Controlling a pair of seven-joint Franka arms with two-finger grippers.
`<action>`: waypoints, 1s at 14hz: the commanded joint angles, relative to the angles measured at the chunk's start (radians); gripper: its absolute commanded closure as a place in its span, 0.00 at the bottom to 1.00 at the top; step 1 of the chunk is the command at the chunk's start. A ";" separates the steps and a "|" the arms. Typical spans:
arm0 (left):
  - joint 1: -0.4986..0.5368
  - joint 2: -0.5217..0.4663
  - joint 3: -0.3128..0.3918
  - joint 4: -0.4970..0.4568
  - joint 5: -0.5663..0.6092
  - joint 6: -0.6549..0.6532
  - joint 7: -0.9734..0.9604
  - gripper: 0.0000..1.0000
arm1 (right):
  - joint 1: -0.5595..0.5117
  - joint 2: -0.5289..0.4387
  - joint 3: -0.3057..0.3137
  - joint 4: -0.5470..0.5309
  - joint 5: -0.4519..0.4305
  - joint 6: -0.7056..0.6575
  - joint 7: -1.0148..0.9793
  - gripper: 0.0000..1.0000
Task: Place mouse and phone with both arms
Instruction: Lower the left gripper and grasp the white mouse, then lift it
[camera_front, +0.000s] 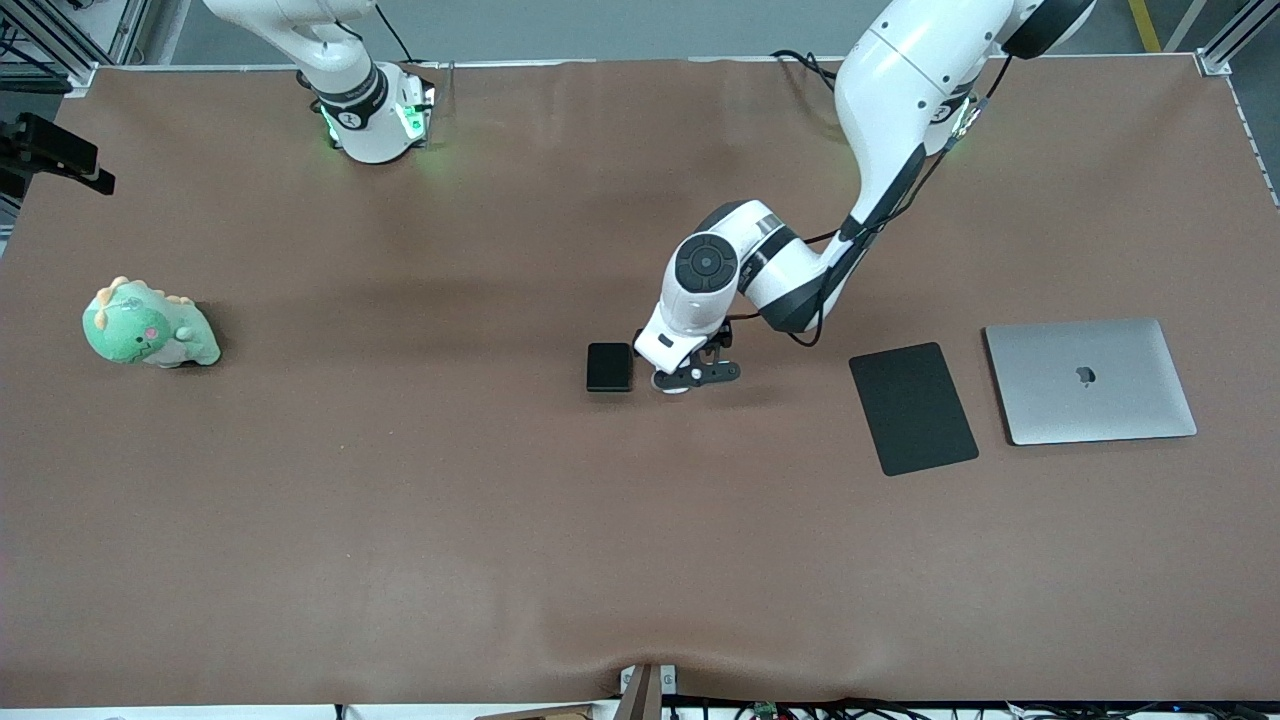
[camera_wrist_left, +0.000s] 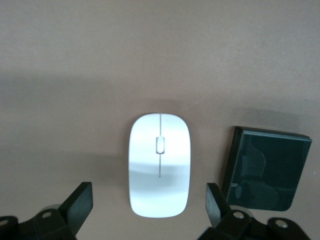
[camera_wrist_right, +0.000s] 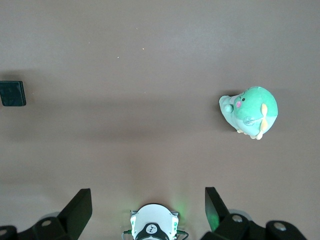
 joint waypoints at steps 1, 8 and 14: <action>-0.021 0.028 0.011 0.020 0.025 0.036 -0.040 0.00 | -0.013 -0.010 0.009 -0.002 0.015 -0.007 -0.003 0.00; -0.027 0.060 0.014 0.021 0.038 0.047 -0.057 0.06 | -0.013 -0.010 0.009 -0.002 0.014 -0.009 -0.003 0.00; -0.029 0.080 0.014 0.023 0.048 0.047 -0.068 0.22 | -0.013 -0.010 0.009 -0.002 0.014 -0.009 -0.003 0.00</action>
